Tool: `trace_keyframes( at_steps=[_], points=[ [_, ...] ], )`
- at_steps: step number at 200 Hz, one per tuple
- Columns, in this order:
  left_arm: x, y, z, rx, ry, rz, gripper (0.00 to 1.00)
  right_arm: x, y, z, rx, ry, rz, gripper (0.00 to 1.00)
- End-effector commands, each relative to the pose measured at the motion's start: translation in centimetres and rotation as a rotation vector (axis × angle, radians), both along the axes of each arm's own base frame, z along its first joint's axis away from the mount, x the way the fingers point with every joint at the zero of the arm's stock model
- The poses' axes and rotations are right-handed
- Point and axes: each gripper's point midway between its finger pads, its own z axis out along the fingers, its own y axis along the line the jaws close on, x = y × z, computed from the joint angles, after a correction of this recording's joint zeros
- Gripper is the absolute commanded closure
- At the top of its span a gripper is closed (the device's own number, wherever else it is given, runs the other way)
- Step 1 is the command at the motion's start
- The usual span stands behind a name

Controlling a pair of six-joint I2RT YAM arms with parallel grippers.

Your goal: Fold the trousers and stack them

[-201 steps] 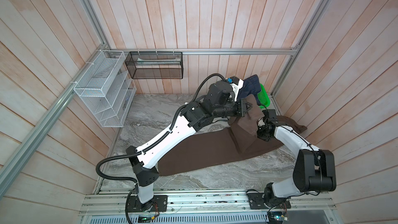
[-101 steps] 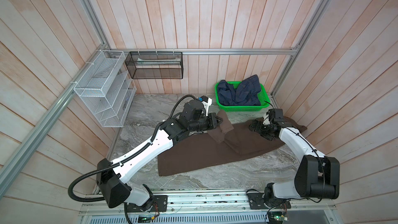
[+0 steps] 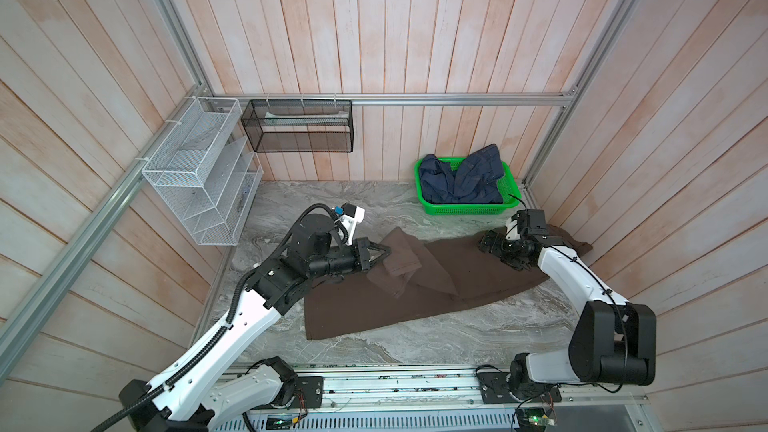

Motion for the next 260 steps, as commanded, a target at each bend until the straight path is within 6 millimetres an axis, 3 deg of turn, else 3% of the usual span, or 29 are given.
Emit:
trace_keyframes(
  at_steps=[1, 34, 50, 68, 101, 127, 176, 201, 260],
  points=[
    [-1.3, 2.9, -6.4, 0.174, 0.162, 0.025, 1.0, -0.4, 0.6, -0.2, 0.016, 0.002, 0.007, 0.02],
    [0.2, 9.4, -12.9, 0.419, 0.319, 0.277, 1.0, -0.6, 0.9, -0.3, 0.015, 0.005, 0.014, 0.02],
    [0.9, 12.1, -14.6, 0.524, 0.359, 0.38, 0.89, -0.6, 1.0, -0.3, 0.015, 0.003, 0.018, 0.02],
    [1.5, 15.0, -15.1, 0.623, 0.369, 0.497, 0.59, -0.7, 1.1, -0.3, 0.013, 0.002, 0.019, 0.02],
    [2.0, 17.1, -13.4, 0.624, 0.339, 0.608, 0.41, -0.9, 1.6, -0.5, 0.018, 0.007, 0.033, 0.02],
    [1.0, 16.3, -13.4, 0.55, 0.364, 0.593, 0.38, -1.0, 2.2, -0.8, 0.024, 0.009, 0.049, 0.02],
    [-3.3, 11.5, -19.6, 0.447, 0.515, 0.474, 0.38, -0.9, 3.5, -1.6, 0.039, 0.018, 0.077, 0.02],
    [-3.3, 9.4, -20.3, 0.435, 0.496, 0.457, 0.37, -0.8, 3.9, -1.9, 0.038, 0.027, 0.09, 0.02],
    [-1.0, 11.7, -21.7, 0.509, 0.45, 0.601, 0.29, -0.6, 4.0, -2.0, 0.034, 0.028, 0.097, 0.02]
  ],
)
